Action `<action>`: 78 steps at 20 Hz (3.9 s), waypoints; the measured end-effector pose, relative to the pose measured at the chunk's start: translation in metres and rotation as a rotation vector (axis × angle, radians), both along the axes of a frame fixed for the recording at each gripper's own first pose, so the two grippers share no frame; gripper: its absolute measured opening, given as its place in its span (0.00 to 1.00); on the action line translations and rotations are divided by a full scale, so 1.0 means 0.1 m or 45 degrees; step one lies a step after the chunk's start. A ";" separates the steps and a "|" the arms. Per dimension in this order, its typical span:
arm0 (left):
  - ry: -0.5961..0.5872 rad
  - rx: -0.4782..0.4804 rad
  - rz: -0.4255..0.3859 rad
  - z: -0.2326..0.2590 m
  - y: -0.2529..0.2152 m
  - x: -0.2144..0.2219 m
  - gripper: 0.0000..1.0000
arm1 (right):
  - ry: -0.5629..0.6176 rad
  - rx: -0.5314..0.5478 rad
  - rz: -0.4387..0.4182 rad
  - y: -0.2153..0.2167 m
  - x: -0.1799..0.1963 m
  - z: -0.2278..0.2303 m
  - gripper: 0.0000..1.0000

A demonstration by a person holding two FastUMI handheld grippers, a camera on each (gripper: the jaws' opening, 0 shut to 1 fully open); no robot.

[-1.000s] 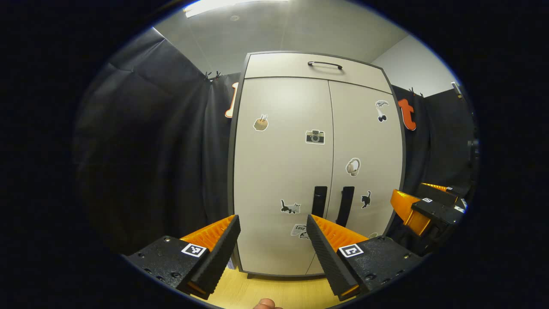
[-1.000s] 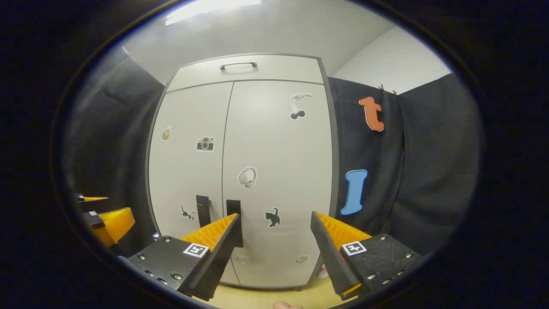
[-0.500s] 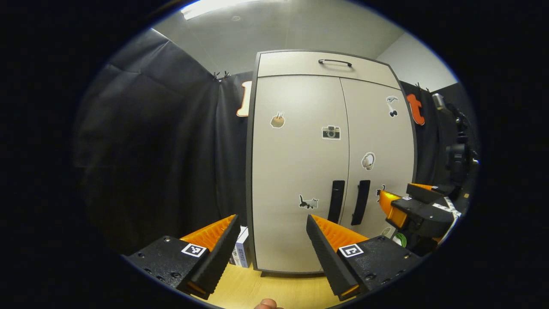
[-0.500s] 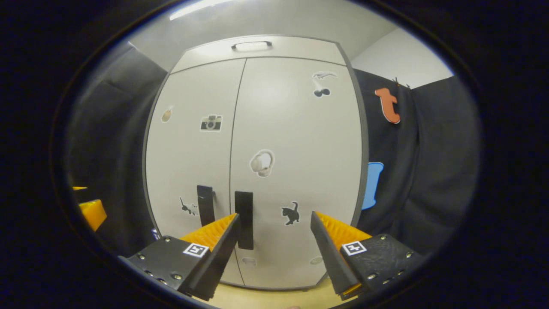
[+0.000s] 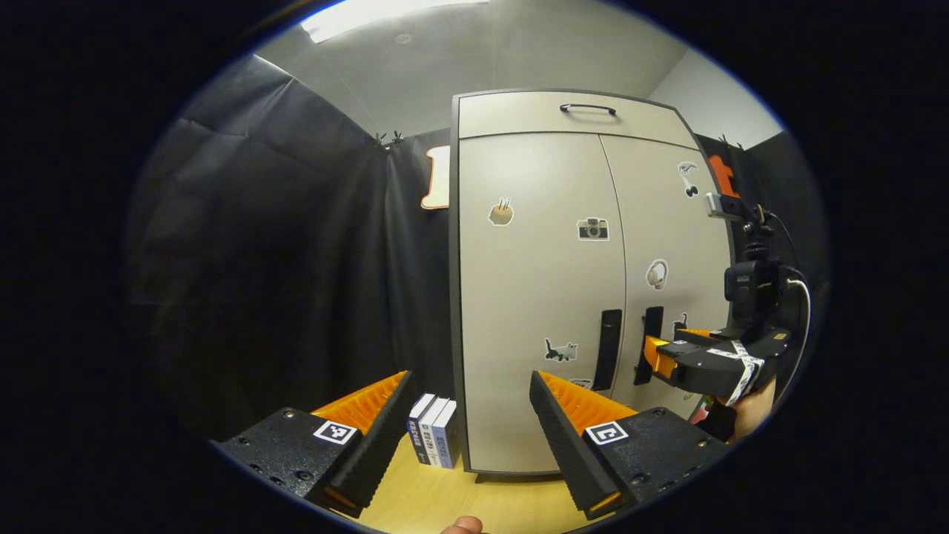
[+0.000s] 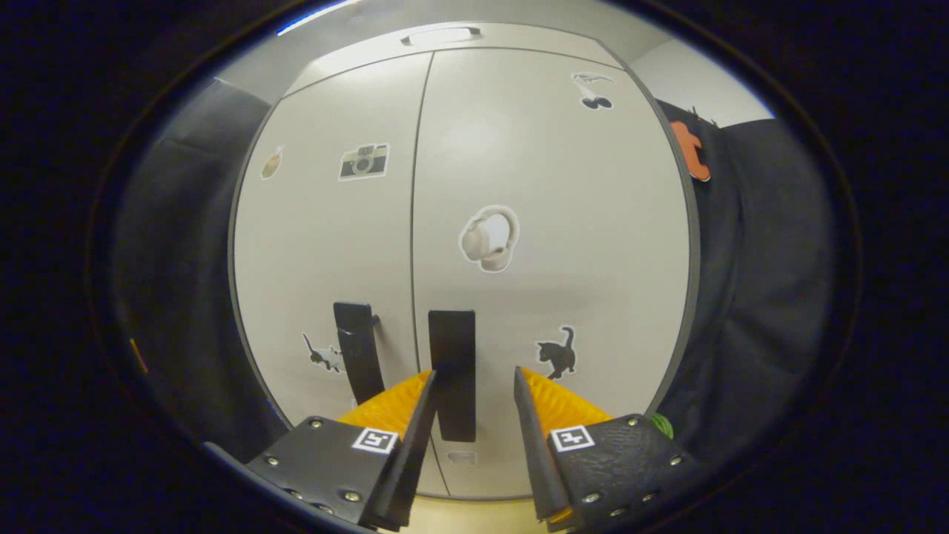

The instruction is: Open the right door of the double-door shoe cabinet with the right hand, and open the left door with the left hand.

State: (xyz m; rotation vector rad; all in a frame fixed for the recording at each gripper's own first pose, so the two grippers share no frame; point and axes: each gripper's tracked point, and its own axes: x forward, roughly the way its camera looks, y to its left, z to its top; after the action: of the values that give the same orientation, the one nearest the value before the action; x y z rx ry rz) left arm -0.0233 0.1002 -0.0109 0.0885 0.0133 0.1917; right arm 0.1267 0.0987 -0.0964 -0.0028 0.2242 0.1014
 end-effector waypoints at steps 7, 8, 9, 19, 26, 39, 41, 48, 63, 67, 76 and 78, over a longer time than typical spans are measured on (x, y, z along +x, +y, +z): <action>0.028 -0.044 0.015 -0.13 0.19 0.05 0.96 | 0.039 -0.018 -0.012 0.15 0.17 -0.18 0.34; 0.028 -0.045 0.024 -0.13 0.23 0.06 0.96 | 0.013 -0.012 -0.019 0.14 0.14 -0.14 0.30; 0.031 -0.049 0.034 -0.15 0.27 0.05 0.96 | 0.017 -0.024 -0.017 0.15 0.16 -0.17 0.34; 0.058 -0.136 0.013 -0.26 0.24 0.09 0.96 | -0.012 -0.025 0.024 0.14 0.06 -0.15 0.22; 0.091 -0.150 -0.011 -0.34 0.11 -0.07 0.96 | -0.009 -0.006 0.101 0.03 -0.26 -0.09 0.22; 0.127 -0.136 -0.004 -0.40 0.09 -0.20 0.96 | -0.022 0.021 0.242 -0.08 -0.47 -0.07 0.22; 0.135 -0.127 -0.009 -0.42 0.07 -0.18 0.93 | -0.026 0.033 0.265 -0.09 -0.49 -0.06 0.22; 0.145 -0.111 -0.029 -0.45 -0.03 -0.12 0.96 | -0.025 0.039 0.329 -0.15 -0.54 -0.06 0.22; 0.142 -0.143 -0.083 -0.49 -0.53 0.10 0.96 | -0.024 0.051 0.485 -0.35 -0.69 -0.01 0.22; 0.157 -0.138 -0.104 -0.53 -0.80 0.13 0.96 | -0.016 0.067 0.536 -0.41 -0.73 0.00 0.22; 0.186 -0.138 -0.122 -0.61 -1.30 0.11 0.96 | -0.001 0.132 0.584 -0.65 -0.83 0.00 0.22; 0.191 -0.135 -0.129 -0.62 -1.39 0.08 0.96 | -0.003 0.142 0.582 -0.72 -0.85 0.00 0.21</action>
State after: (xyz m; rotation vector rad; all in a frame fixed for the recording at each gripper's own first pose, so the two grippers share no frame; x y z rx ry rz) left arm -0.0149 -0.0389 -0.0734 -0.0027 0.1680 0.0823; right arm 0.0416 0.0271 -0.0967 0.0571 0.2121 0.5688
